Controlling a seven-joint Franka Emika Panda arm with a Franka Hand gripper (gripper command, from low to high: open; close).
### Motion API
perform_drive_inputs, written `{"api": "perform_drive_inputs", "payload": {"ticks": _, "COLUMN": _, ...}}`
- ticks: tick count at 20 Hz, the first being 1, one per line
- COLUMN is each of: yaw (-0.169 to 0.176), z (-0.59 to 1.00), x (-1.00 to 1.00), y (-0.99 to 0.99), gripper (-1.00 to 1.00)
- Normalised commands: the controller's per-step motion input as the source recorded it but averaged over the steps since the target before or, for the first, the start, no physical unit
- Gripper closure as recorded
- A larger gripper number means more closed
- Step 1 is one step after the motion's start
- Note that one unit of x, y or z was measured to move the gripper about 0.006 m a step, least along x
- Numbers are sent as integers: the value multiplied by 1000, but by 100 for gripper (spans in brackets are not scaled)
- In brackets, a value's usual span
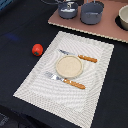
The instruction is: Place the pan onto the stove and place the fish and sausage into the pan.
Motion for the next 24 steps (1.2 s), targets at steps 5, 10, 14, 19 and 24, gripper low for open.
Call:
{"api": "perform_drive_inputs", "payload": {"ticks": 5, "yaw": -43, "z": 624, "x": 91, "y": -814, "gripper": -100}}
{"api": "perform_drive_inputs", "payload": {"ticks": 10, "yaw": 0, "z": 323, "x": 107, "y": -972, "gripper": -100}}
{"api": "perform_drive_inputs", "payload": {"ticks": 14, "yaw": 0, "z": 170, "x": 64, "y": -983, "gripper": -100}}
{"api": "perform_drive_inputs", "payload": {"ticks": 19, "yaw": -5, "z": 50, "x": 57, "y": -939, "gripper": -100}}
{"api": "perform_drive_inputs", "payload": {"ticks": 24, "yaw": -83, "z": -62, "x": 3, "y": -704, "gripper": -100}}
